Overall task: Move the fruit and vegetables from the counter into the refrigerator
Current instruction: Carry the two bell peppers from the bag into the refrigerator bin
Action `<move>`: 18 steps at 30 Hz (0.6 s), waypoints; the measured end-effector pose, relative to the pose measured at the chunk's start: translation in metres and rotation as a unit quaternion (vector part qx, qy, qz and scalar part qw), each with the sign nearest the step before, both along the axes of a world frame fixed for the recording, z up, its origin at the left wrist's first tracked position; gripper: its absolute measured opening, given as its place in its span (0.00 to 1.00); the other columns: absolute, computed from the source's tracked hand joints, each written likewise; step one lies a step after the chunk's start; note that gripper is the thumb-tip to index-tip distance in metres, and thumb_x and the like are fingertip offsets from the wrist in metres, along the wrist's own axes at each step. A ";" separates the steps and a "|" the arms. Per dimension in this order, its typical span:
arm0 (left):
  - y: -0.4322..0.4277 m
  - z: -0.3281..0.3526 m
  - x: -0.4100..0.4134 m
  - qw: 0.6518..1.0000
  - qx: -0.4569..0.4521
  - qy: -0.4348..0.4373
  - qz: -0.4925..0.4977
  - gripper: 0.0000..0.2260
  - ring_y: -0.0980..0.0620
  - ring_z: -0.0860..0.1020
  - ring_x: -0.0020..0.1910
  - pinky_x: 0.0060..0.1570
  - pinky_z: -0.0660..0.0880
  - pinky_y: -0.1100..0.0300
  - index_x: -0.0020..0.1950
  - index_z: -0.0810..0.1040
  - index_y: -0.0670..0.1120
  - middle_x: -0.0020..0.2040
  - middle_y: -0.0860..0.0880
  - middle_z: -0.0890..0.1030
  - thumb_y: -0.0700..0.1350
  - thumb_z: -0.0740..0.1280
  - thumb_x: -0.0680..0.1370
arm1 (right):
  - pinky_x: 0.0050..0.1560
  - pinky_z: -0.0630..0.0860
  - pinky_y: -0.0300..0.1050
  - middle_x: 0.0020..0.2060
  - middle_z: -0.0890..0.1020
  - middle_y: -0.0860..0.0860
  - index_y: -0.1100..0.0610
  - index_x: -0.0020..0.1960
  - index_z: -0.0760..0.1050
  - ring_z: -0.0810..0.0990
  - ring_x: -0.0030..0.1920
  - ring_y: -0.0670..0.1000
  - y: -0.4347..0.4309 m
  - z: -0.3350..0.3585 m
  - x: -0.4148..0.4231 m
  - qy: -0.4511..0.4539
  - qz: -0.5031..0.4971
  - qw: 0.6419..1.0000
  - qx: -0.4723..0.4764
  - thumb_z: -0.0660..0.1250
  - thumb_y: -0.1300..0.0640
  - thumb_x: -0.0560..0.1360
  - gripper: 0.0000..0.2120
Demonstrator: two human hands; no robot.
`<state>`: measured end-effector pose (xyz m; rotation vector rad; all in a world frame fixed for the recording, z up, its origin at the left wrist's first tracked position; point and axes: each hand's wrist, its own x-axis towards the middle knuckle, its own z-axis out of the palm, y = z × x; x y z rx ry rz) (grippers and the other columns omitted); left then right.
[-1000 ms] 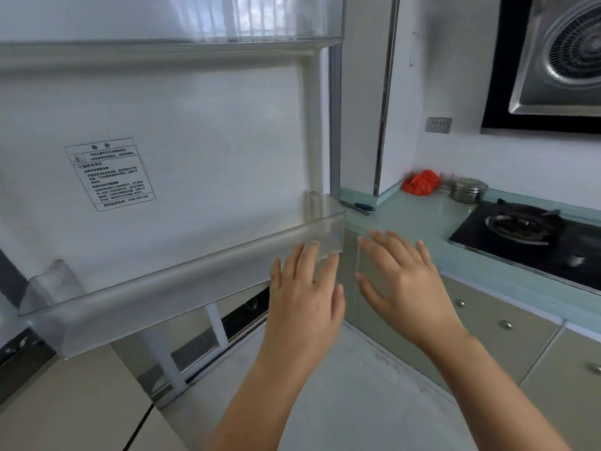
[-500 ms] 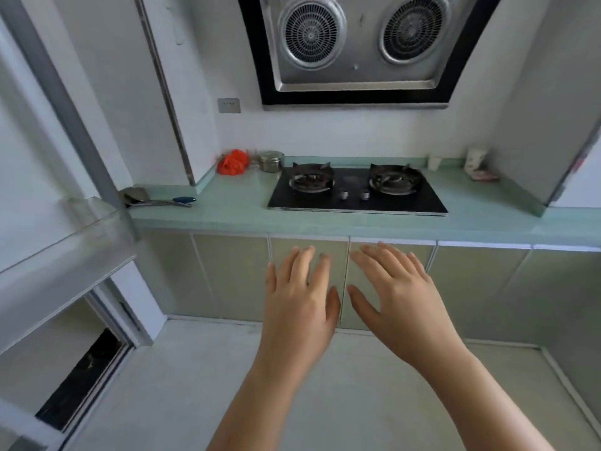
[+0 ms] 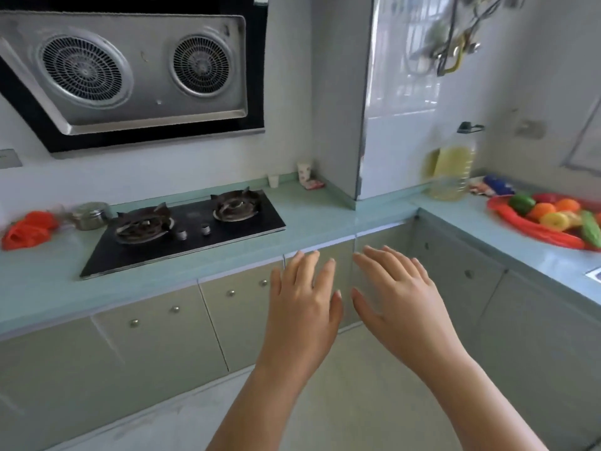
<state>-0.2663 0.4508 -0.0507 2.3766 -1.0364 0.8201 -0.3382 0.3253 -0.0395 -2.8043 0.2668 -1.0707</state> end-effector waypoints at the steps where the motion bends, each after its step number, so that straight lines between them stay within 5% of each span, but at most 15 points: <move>1: -0.025 0.001 0.000 1.000 0.001 -0.003 -0.016 0.18 0.42 0.76 0.58 0.55 0.72 0.42 0.57 0.77 0.44 0.56 0.43 0.79 0.48 0.56 0.73 | 0.56 0.72 0.61 0.56 0.80 0.53 0.57 0.58 0.77 0.77 0.59 0.58 -0.023 0.001 -0.005 -0.001 -0.020 1.000 0.000 0.57 0.46 0.70 0.22; 18: -0.313 -0.031 0.001 0.967 0.013 0.017 -0.255 0.18 0.43 0.76 0.60 0.56 0.70 0.38 0.58 0.77 0.45 0.58 0.44 0.79 0.49 0.57 0.73 | 0.57 0.73 0.62 0.58 0.79 0.53 0.55 0.60 0.75 0.76 0.60 0.57 -0.267 -0.036 -0.053 0.018 -0.249 0.967 0.058 0.56 0.45 0.71 0.23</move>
